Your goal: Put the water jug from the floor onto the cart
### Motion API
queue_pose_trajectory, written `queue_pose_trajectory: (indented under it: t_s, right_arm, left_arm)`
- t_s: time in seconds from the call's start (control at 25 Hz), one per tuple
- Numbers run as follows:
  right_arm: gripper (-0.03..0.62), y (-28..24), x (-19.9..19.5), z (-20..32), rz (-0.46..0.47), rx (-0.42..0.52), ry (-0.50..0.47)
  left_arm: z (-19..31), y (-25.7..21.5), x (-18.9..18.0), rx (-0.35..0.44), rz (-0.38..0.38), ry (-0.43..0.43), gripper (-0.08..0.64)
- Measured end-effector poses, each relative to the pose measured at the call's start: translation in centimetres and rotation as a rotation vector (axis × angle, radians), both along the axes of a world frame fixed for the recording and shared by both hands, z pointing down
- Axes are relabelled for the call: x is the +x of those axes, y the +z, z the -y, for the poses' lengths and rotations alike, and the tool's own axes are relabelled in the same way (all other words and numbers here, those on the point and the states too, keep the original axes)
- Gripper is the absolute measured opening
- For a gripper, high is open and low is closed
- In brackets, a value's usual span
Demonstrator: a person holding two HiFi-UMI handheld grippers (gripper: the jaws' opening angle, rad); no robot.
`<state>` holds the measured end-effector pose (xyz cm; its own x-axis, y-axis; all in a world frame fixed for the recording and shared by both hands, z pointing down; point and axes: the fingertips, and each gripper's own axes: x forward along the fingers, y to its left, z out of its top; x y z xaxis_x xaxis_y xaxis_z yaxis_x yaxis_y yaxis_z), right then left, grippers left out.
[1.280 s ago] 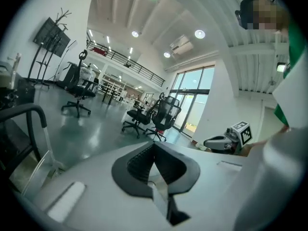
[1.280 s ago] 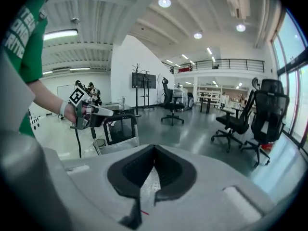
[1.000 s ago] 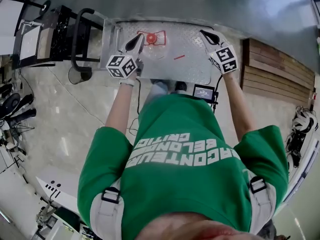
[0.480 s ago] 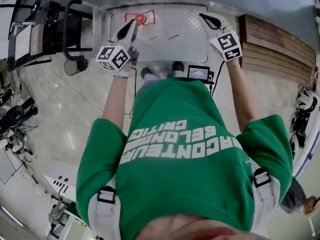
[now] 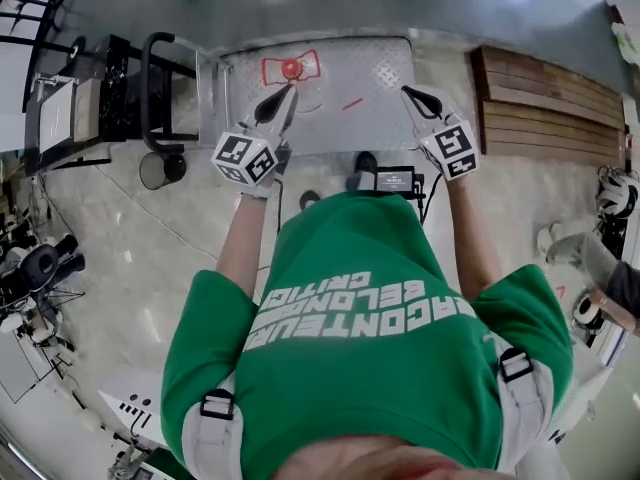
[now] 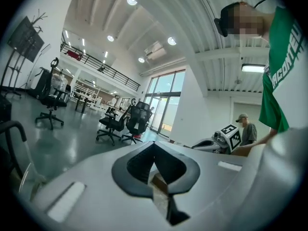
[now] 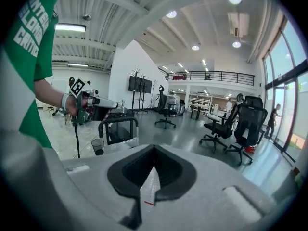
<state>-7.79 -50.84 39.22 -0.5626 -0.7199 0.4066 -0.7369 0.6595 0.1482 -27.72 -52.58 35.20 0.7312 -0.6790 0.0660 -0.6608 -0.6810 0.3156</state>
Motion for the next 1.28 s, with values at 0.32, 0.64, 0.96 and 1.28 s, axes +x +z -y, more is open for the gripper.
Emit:
queue_pose_trajectory:
  t_s: [0.32, 0.64, 0.96, 1.28]
  right_arm:
    - [-0.007, -0.5, -5.4, -6.7, -0.002, 0.008, 0.056]
    - [-0.008, -0.9, -8.1, -10.6, -0.012, 0.017, 0.104]
    - [-0.008, -1.8, -7.6, -10.7, -0.026, 0.050, 0.117]
    - [-0.008, -1.8, -7.9, -9.0, -0.031, 0.056, 0.105]
  left_arm:
    - [-5.4, 0.7, -4.9, 0.007, -0.004, 0.053, 0.015]
    - [-8.6, 1.8, -7.2, 0.010, -0.002, 0.105, 0.015]
    - [-9.1, 0.3, -6.5, 0.045, -0.008, 0.134, 0.015]
    - [-8.7, 0.4, -6.2, 0.055, -0.003, 0.152, 0.015]
